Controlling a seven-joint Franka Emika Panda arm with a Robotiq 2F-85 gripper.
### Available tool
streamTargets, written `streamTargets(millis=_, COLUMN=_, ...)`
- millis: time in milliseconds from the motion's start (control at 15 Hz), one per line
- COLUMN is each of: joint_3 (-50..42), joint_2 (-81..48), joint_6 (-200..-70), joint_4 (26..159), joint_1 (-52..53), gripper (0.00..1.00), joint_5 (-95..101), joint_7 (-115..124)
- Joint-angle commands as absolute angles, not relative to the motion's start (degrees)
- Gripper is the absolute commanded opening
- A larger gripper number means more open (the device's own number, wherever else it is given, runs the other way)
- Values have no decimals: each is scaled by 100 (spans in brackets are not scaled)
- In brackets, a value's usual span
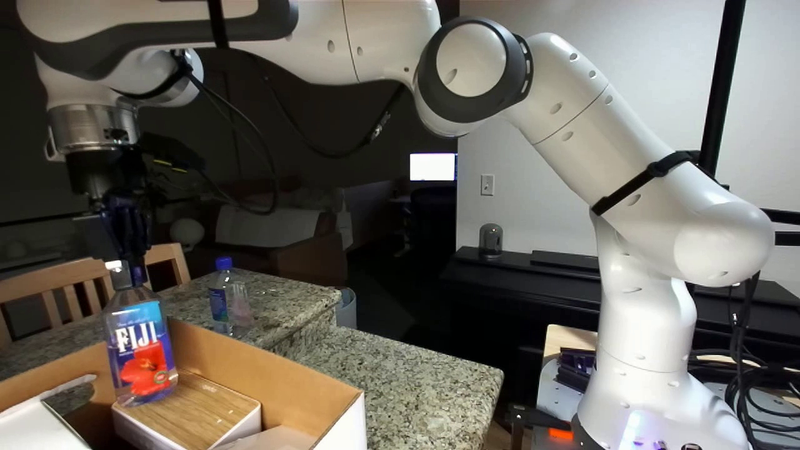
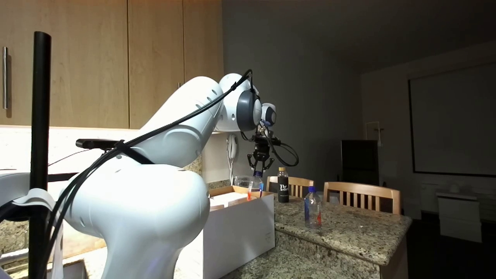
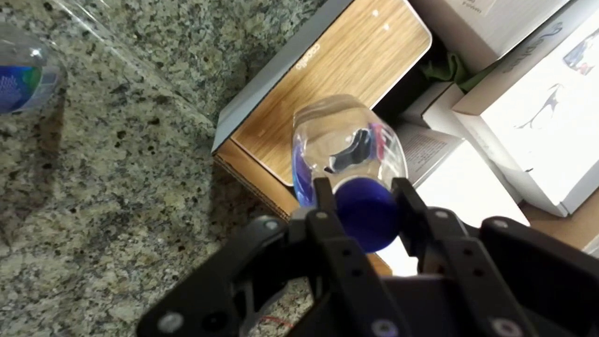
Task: Put the water bottles on the counter in the box
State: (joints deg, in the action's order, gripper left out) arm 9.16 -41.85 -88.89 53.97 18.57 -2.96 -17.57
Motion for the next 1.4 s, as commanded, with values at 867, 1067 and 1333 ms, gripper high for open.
streamTargets(millis=867, joint_3=790, joint_2=-3543, joint_6=-9524, joint_4=5995, joint_1=1637, gripper=100, joint_5=-360, joint_7=-1700)
streamTargets(millis=1067, joint_3=567, joint_2=-3376, joint_6=-9700, joint_4=5925, joint_1=1507, gripper=100, joint_5=-328, joint_7=-1479)
streamTargets(millis=1333, joint_3=169, joint_2=-3359, joint_6=-10118, joint_4=5869, joint_1=1275, gripper=100, joint_5=-301, joint_7=-1013)
